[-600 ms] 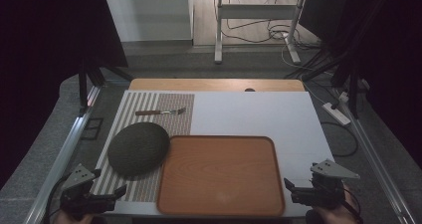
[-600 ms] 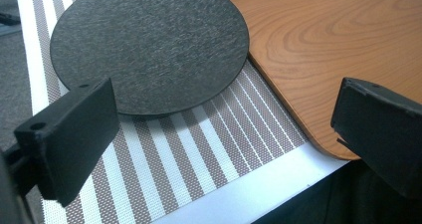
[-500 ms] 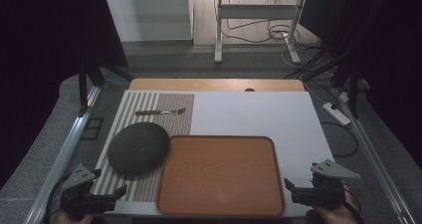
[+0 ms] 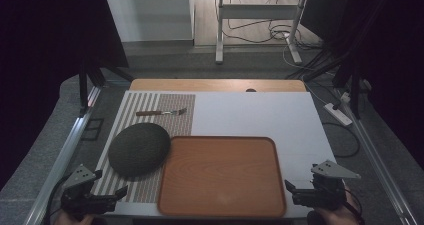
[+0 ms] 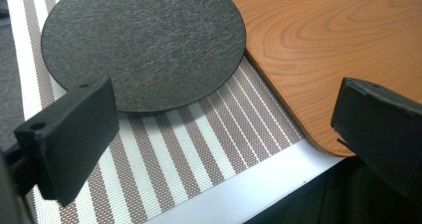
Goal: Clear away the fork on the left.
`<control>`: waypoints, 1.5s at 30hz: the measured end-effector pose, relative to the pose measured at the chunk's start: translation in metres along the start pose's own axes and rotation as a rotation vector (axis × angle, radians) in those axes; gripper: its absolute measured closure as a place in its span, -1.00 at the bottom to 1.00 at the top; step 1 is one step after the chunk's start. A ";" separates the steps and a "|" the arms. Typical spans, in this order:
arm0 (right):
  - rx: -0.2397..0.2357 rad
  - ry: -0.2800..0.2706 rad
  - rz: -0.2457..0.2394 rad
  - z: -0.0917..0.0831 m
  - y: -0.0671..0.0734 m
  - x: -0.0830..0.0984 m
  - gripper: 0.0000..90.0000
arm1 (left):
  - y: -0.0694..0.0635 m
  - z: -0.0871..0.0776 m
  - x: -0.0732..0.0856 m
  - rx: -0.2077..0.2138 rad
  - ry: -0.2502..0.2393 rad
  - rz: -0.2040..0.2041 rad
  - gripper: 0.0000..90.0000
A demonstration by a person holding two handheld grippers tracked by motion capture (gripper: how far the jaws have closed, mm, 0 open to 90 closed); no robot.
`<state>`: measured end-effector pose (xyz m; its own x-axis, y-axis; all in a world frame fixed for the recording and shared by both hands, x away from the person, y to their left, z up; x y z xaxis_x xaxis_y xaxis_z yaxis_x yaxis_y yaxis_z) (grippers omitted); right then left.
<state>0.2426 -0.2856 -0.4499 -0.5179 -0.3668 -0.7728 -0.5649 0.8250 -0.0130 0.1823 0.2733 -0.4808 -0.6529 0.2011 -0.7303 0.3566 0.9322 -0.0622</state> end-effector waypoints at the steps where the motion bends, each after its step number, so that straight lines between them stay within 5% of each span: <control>1: -0.001 0.002 0.000 0.000 0.000 0.000 -0.99 | 0.000 0.000 0.000 0.001 0.001 0.001 -1.00; 12: 0.004 0.003 0.005 0.000 0.000 0.000 -0.99 | 0.000 0.002 -0.001 0.019 0.025 -0.001 -1.00; 21: 0.013 -0.002 -0.009 0.000 0.001 0.000 -0.99 | -0.004 0.006 -0.010 0.036 -0.011 0.040 -1.00; 45: -0.001 0.005 -0.022 0.001 0.002 0.000 -0.99 | 0.007 0.036 -0.024 0.048 0.042 0.008 -1.00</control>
<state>0.2423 -0.2834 -0.4506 -0.5084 -0.3873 -0.7691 -0.5768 0.8164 -0.0298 0.2248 0.2644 -0.4880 -0.6772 0.2219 -0.7016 0.3927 0.9153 -0.0896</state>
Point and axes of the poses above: each handheld gripper's, and its own axes: z roughly forward along the jaws, x roughly out of its underside, y roughly to its left, the point moved 3 cm from there along z, roughly forward along the jaws, and after that the axes turned 6 degrees about -x, right-handed, at the moved point
